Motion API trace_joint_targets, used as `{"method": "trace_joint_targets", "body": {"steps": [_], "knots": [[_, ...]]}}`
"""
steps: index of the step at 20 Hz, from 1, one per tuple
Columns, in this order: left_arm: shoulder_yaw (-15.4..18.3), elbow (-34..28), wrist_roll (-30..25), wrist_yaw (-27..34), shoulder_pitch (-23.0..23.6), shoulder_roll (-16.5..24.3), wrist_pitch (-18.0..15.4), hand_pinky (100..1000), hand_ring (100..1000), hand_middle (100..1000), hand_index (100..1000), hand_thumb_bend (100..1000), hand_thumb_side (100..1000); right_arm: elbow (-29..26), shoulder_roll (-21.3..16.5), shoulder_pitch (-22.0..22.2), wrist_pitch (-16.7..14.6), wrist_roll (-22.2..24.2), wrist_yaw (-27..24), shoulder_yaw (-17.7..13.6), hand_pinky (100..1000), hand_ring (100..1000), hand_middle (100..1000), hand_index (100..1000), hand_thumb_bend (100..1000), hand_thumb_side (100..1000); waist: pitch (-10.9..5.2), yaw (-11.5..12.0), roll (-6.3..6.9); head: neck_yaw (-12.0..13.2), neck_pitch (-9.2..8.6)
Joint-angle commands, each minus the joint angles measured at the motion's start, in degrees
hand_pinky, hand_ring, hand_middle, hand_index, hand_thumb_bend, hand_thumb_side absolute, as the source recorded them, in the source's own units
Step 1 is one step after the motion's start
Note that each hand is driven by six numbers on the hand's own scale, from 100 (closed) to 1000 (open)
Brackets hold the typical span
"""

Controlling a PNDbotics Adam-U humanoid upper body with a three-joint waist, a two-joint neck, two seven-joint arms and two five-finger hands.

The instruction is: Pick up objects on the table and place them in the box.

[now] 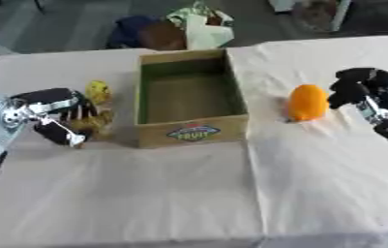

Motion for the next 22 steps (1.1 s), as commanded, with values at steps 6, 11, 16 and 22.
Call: {"method": "trace_joint_targets", "body": {"steps": [6,11,16,22], "knots": [[3.7,-6.0,0.6,0.2,-0.8,3.8,1.9,295,270,257,447,100,215,-0.5,-1.1,-0.4,-0.1,-0.1,-0.2,-0.4,592,611,623,782,100,519,-0.91,0.3,-0.13,-0.3,0.04],[5.0,-9.3,1.2,0.8,-2.0,4.1,3.1,284,260,245,438,100,209,-0.5,-1.2,-0.3,-0.1,-0.1,-0.2,-0.5,592,611,623,782,100,517,-1.06,0.4,-0.14,-0.3,0.12],[5.3,-9.7,2.2,0.4,-6.0,2.1,3.5,282,257,242,435,100,209,-0.5,-1.2,-0.3,-0.2,0.0,-0.4,-0.3,592,611,623,782,100,517,-1.36,0.2,-0.3,0.1,0.1],[5.0,-6.2,4.1,-2.6,-11.8,-3.1,2.4,289,258,242,431,100,208,-0.4,-1.1,-0.5,-0.3,0.5,-0.6,0.3,592,611,623,782,100,515,-1.55,-1.2,-0.59,1.1,-0.01]]}}
